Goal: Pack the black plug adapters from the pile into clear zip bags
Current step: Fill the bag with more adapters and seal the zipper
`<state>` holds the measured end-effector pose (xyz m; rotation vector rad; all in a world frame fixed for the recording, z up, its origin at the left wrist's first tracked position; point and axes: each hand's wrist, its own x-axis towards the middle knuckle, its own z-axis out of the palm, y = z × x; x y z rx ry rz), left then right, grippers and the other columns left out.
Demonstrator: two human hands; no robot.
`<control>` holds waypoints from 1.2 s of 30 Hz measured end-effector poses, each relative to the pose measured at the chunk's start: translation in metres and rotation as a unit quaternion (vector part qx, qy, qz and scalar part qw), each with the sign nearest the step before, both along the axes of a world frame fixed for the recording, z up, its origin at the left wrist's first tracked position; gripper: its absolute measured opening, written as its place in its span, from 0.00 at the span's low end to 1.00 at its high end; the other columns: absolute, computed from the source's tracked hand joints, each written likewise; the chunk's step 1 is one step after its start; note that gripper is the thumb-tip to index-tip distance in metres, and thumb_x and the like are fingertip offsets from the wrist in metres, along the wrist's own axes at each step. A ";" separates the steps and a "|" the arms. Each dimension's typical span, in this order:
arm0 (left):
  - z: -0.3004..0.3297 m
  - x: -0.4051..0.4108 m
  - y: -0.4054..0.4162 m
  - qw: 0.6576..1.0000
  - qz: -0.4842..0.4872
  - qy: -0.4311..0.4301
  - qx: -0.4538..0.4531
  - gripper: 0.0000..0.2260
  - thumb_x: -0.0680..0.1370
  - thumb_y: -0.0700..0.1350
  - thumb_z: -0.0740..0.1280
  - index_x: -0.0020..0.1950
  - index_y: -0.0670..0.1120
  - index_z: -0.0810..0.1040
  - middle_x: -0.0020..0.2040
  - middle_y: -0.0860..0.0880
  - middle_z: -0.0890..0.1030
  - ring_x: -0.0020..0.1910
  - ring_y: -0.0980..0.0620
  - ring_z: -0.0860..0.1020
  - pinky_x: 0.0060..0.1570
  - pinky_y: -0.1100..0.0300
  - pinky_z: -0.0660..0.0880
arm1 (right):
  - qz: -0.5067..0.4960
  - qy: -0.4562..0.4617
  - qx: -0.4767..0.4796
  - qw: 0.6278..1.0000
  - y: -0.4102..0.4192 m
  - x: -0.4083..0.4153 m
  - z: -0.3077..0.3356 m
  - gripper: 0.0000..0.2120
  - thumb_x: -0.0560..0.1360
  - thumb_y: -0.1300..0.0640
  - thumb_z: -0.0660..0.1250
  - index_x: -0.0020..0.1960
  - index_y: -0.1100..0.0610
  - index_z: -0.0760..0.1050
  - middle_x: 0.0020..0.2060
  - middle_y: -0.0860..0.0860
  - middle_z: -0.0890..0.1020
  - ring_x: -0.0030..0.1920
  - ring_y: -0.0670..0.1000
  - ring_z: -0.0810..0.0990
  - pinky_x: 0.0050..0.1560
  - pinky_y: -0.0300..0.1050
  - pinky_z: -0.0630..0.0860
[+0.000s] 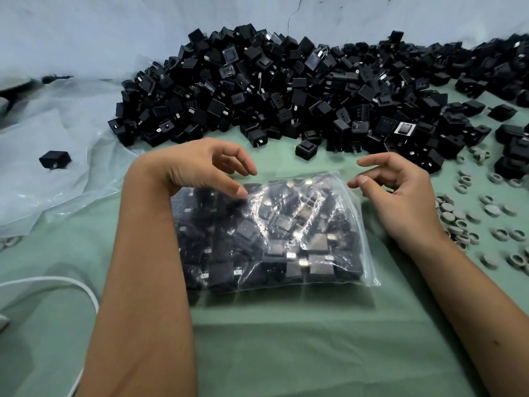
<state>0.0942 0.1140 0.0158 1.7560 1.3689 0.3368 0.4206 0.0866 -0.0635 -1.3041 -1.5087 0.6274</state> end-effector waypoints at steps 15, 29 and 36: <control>0.002 0.026 -0.025 0.998 -0.012 0.067 -0.005 0.29 0.65 0.58 0.81 0.64 0.67 0.76 0.74 0.54 0.70 0.72 0.51 0.68 0.72 0.47 0.63 | -0.015 0.006 -0.043 0.999 0.002 0.003 -0.004 0.11 0.79 0.61 0.70 0.56 0.46 0.79 0.42 0.44 0.88 0.46 0.46 0.86 0.58 0.55 0.81; 0.015 0.058 -0.039 0.983 -0.085 0.162 -0.020 0.52 0.62 0.61 0.82 0.78 0.67 0.55 0.81 0.54 0.57 0.79 0.45 0.59 0.78 0.42 0.59 | -0.020 0.010 -0.050 0.999 0.003 0.003 -0.005 0.11 0.79 0.60 0.69 0.56 0.46 0.78 0.41 0.42 0.87 0.45 0.45 0.86 0.50 0.48 0.81; 0.010 0.063 -0.028 0.988 -0.026 0.152 -0.009 0.41 0.65 0.61 0.80 0.74 0.64 0.65 0.80 0.53 0.63 0.77 0.47 0.63 0.73 0.47 0.63 | -0.022 0.008 -0.052 0.998 0.003 0.003 -0.005 0.11 0.79 0.60 0.69 0.57 0.46 0.79 0.40 0.41 0.87 0.45 0.40 0.85 0.46 0.41 0.76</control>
